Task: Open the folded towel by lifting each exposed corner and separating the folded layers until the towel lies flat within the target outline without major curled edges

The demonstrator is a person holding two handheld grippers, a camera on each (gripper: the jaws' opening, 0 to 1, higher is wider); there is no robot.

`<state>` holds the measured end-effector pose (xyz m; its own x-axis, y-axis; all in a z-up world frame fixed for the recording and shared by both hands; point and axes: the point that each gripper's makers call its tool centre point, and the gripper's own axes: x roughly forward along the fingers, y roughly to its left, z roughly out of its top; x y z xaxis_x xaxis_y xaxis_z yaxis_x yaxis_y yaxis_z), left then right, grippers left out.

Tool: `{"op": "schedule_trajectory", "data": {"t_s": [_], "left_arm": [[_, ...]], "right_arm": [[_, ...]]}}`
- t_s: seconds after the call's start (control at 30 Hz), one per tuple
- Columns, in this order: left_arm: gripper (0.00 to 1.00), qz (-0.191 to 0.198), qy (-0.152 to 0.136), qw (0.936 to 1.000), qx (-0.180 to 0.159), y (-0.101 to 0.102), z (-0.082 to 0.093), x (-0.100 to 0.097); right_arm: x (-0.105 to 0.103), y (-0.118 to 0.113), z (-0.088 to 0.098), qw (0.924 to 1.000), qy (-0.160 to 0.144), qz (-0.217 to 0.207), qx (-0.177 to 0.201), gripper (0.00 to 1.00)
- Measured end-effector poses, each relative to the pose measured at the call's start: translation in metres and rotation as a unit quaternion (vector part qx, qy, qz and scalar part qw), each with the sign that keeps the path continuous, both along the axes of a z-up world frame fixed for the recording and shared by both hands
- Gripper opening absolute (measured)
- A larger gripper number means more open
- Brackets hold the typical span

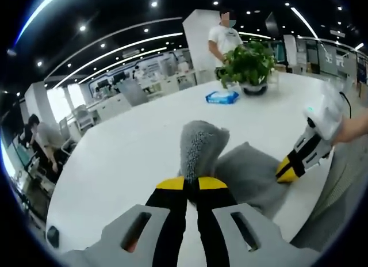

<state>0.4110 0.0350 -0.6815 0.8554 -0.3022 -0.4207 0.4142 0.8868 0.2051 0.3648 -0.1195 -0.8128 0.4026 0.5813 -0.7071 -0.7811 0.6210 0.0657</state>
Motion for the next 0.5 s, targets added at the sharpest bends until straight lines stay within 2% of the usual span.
{"op": "schedule_trajectory", "data": {"t_s": [0.5], "left_arm": [[0.04,0.027,0.017,0.9995,-0.005,0.023,-0.009,-0.009]], "right_arm": [[0.001,0.0,-0.001,1.0,0.003,-0.002,0.002,0.04]]}}
